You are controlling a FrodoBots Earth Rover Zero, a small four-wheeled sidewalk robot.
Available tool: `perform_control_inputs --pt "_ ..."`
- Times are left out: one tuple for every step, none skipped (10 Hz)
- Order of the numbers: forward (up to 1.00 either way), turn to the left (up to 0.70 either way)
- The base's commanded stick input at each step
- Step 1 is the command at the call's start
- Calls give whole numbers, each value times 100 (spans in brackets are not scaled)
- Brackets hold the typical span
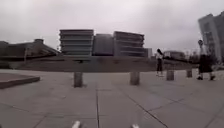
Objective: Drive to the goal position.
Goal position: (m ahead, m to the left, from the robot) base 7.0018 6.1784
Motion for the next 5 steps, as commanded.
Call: perform_control_inputs --pt "70 -1" --pt "70 -1" --pt "70 -1" --pt "70 -1" --pt "70 -1"
